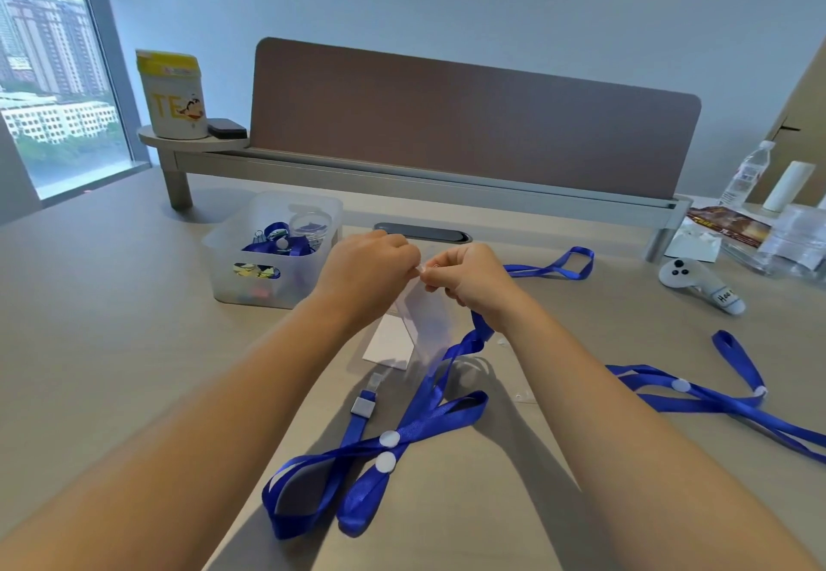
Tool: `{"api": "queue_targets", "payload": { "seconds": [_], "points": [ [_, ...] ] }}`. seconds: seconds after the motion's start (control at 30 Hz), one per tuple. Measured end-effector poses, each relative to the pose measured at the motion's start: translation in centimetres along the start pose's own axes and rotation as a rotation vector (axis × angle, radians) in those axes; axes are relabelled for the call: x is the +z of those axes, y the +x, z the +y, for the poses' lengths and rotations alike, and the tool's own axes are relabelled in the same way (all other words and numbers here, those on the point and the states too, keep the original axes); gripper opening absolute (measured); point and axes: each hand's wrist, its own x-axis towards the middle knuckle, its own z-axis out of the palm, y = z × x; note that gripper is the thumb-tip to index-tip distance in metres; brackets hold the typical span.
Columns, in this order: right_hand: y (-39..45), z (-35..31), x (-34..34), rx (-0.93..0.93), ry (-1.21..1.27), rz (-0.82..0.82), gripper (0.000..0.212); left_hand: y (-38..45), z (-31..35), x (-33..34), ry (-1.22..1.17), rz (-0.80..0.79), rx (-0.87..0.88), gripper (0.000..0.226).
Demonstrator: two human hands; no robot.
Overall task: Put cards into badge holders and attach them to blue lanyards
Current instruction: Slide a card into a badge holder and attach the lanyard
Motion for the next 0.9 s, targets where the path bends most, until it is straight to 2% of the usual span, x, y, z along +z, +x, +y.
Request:
{"api": "queue_targets", "payload": {
  "seconds": [0.1, 0.2, 0.33, 0.43, 0.57, 0.8, 0.9],
  "points": [
    [-0.1, -0.1, 0.0, -0.032, -0.026, 0.009, 0.022, 0.0, -0.4, -0.3, 0.109, -0.016, 0.107, 0.027],
    [-0.2, -0.3, -0.1, -0.064, -0.055, 0.01, 0.022, -0.1, -0.2, -0.6, 0.116, -0.04, 0.12, 0.029],
    [-0.3, -0.4, 0.0, -0.084, -0.037, 0.038, 0.022, 0.1, -0.3, 0.0, 0.077, 0.012, 0.102, 0.021],
    [-0.2, -0.6, 0.4, -0.085, 0.006, 0.072, 0.016, 0.2, 0.2, 0.0, -0.056, 0.08, -0.006, 0.011],
    [0.2, -0.8, 1.0, -0.081, 0.062, 0.127, 0.015, 0.7, 0.3, 0.8, -0.254, 0.152, -0.235, 0.029],
    [0.6, -0.8, 1.8, -0.057, 0.131, 0.191, 0.016, 0.7, 1.0, 1.2, -0.501, 0.271, -0.452, 0.027],
    [0.7, -0.7, 1.9, -0.061, 0.136, 0.196, 0.028, 0.7, 1.4, 1.5, -0.592, 0.305, -0.526, 0.026]
  ]
}}
